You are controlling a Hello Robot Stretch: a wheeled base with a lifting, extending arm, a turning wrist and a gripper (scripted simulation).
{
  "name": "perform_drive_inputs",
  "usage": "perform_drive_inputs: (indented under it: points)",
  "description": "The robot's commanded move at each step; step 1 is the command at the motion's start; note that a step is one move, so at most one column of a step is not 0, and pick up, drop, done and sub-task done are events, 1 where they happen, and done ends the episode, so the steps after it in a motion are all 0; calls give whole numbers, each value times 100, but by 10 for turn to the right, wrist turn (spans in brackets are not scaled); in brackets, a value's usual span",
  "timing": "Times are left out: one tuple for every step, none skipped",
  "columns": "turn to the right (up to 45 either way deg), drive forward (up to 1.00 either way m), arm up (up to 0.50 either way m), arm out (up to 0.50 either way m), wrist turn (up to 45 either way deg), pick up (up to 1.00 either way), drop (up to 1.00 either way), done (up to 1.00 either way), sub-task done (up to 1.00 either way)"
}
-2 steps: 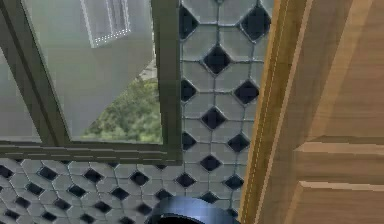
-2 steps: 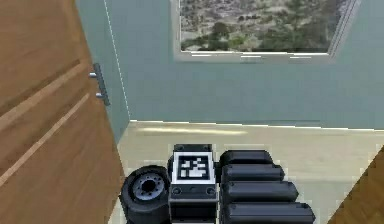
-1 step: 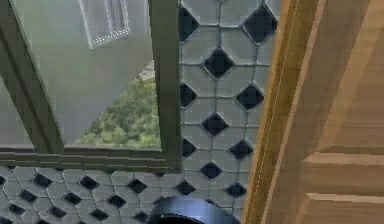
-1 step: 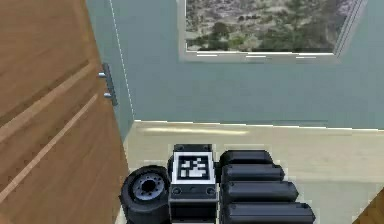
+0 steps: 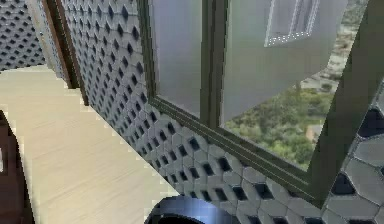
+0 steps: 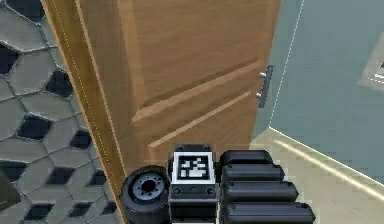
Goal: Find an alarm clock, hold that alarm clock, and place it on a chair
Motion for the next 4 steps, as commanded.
perform_drive_inputs:
  points:
    - [-270,0,0,0,0,0,0,0,0]
    - [0,100,0,0,0,0,0,0,0]
    - [-120,0,0,0,0,0,0,0,0]
    - [0,5,0,0,0,0,0,0,0]
